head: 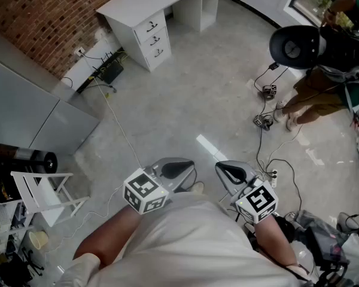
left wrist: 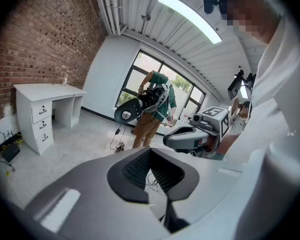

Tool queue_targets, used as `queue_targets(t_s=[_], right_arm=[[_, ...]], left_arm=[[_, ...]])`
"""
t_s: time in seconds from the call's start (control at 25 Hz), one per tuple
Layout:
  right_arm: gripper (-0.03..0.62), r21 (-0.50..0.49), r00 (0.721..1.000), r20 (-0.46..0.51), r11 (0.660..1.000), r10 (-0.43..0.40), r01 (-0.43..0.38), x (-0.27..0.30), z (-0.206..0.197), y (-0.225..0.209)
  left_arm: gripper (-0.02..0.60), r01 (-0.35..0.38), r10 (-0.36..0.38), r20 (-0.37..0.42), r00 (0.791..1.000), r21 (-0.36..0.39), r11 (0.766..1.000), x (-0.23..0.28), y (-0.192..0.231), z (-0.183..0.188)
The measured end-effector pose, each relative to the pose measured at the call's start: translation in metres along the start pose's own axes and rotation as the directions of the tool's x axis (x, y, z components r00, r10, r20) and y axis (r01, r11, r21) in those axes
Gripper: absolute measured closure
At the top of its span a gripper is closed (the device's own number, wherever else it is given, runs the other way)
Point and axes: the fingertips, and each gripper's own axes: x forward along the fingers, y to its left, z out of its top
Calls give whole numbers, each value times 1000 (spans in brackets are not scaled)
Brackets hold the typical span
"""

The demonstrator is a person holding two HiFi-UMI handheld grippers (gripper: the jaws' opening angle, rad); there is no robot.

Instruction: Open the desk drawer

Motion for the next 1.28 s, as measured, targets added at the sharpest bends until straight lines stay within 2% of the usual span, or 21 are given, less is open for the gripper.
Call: queue_targets(t_s=[0.36, 0.6, 0.76, 0.84, 0.96, 1.04, 1.28], right_arm=[[592, -2, 999, -10, 999, 39, -39, 6, 2, -26], [592, -8, 997, -56, 999, 53, -54, 20, -6, -46], [591, 9, 996, -52, 997, 75, -74, 29, -10, -55], [571, 4, 995, -55, 997, 82, -82, 39, -9, -53], [565, -14, 995, -64, 997, 76, -77, 61, -3, -58], [565, -16, 995, -71, 998, 64, -65, 76, -3, -69], [565, 13, 994, -112, 1000, 4, -2, 126, -1, -120]], left_arm=[[578, -38, 38, -4, 999, -21, 999, 15, 10, 11], [578, -54, 54, -19, 998, -21, 998, 26, 26, 14], [578, -124, 124, -15, 992, -12, 992, 26, 43, 22], [574, -166, 166, -20, 986, -4, 986, 18, 55, 21], [551, -179, 178, -14, 984, -18, 984, 13, 82, 22], [529, -165, 165, -6, 986, -18, 986, 18, 101, 26], [528, -98, 98, 29, 995, -8, 995, 50, 180, 45]])
